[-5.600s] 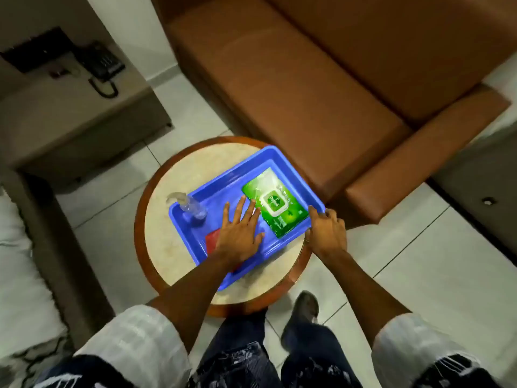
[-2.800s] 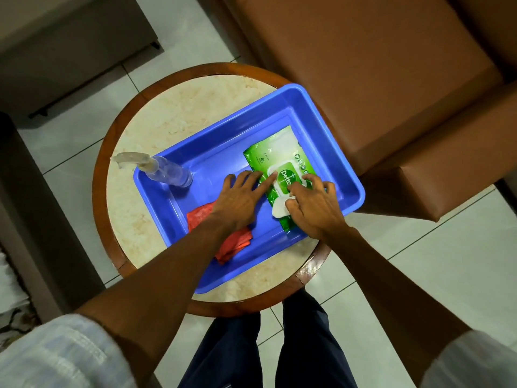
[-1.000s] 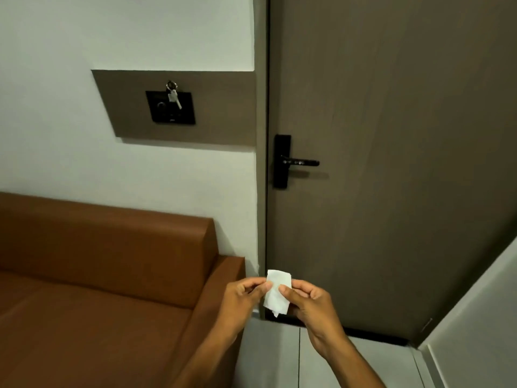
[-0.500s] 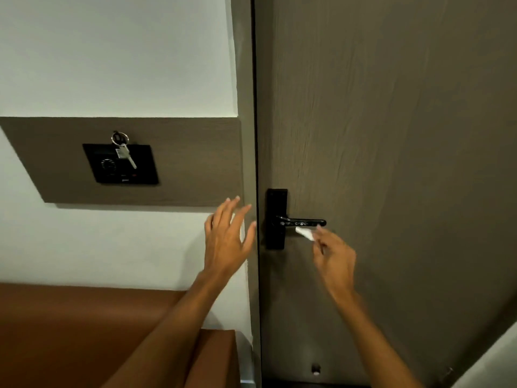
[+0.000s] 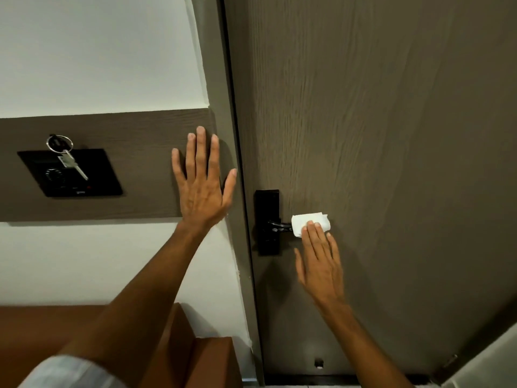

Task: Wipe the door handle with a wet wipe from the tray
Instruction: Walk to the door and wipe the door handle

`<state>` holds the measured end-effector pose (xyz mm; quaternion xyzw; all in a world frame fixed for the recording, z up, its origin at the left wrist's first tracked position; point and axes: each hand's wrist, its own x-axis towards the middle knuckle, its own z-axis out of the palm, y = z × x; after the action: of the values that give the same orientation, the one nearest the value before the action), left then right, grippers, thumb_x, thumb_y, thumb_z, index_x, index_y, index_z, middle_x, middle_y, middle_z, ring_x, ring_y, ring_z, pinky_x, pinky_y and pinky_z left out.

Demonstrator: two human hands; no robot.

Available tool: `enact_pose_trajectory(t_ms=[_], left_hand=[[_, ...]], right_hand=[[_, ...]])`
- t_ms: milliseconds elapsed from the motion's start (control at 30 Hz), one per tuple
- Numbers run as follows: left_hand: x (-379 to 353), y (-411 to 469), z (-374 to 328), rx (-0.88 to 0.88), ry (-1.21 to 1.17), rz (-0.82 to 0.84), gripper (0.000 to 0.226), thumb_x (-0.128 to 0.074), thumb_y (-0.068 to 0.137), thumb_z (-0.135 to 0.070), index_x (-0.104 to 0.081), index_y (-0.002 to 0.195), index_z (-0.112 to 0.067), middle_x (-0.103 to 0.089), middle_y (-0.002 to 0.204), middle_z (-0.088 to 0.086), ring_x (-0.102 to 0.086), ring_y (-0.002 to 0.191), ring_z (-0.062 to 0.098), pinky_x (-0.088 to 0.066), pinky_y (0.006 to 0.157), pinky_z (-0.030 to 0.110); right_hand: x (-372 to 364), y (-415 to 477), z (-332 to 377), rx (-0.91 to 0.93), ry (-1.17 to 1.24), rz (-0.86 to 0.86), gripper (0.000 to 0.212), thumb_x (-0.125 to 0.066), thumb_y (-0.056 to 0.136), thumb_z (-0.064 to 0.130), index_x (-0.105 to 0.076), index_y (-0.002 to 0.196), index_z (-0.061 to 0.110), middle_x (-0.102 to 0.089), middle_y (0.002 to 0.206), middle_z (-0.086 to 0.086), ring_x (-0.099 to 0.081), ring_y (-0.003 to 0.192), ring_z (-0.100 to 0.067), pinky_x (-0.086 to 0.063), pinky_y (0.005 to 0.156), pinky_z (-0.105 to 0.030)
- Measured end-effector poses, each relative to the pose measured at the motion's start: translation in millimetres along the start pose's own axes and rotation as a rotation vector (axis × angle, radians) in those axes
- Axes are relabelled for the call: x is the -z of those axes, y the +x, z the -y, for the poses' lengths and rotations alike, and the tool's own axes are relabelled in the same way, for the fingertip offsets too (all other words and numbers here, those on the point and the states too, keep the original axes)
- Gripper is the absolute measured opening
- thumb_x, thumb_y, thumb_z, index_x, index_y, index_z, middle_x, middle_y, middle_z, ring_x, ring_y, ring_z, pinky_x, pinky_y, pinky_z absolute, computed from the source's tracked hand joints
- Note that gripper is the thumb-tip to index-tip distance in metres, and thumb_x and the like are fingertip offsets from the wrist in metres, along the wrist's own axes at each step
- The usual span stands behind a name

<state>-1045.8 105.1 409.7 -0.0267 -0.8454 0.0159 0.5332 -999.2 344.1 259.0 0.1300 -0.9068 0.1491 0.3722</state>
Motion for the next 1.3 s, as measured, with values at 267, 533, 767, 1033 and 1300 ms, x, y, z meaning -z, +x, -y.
enact_pose_trajectory(t_ms=[267,533,767,1033,1300], left_hand=[[-18,0,6,-0.035,0.055,-0.155,0.075,-0.022,0.094,-0.059,0.002,0.150,-0.015,-0.022,0.153,0.019,0.015,0.147,0.015,0.006,0.120,0.046],[-19,-1,7,-0.052,0.061,-0.151,0.074,-0.020,0.094,-0.059,0.009,0.150,-0.021,0.017,0.161,0.001,0.016,0.147,0.015,0.006,0.120,0.046],[-21,0,6,-0.048,0.047,-0.186,0.074,-0.025,0.094,-0.057,0.001,0.151,-0.017,-0.020,0.154,0.016,0.012,0.148,0.016,0.004,0.120,0.047],[-18,0,8,-0.041,0.055,-0.154,0.075,-0.028,0.094,-0.057,0.000,0.151,-0.016,-0.020,0.155,0.016,0.014,0.148,0.016,0.005,0.120,0.047],[-19,0,8,-0.045,0.043,-0.152,0.072,-0.025,0.096,-0.055,0.004,0.150,-0.019,-0.015,0.155,0.014,0.014,0.148,0.017,0.003,0.120,0.049]], right_hand=[[-19,-8,22,-0.051,-0.090,0.254,0.082,-0.027,0.092,0.064,-0.008,0.153,0.013,-0.005,0.163,-0.010,-0.003,0.150,-0.022,-0.004,0.120,-0.047],[-25,-19,9,-0.081,-0.098,0.233,0.085,-0.035,0.089,0.065,-0.012,0.153,0.014,-0.009,0.163,-0.009,-0.006,0.150,-0.023,-0.006,0.121,-0.049],[-16,-9,11,-0.088,-0.110,0.216,0.083,-0.031,0.090,0.065,-0.012,0.153,0.014,-0.008,0.163,-0.009,-0.007,0.150,-0.023,-0.005,0.121,-0.050],[-19,-11,22,-0.063,-0.098,0.233,0.086,-0.032,0.088,0.067,-0.011,0.153,0.016,-0.006,0.164,-0.007,-0.006,0.150,-0.022,-0.002,0.121,-0.050],[-12,-13,11,-0.066,-0.141,0.219,0.081,-0.033,0.090,0.061,-0.013,0.153,0.014,-0.010,0.163,-0.010,-0.006,0.150,-0.023,-0.006,0.121,-0.050]])
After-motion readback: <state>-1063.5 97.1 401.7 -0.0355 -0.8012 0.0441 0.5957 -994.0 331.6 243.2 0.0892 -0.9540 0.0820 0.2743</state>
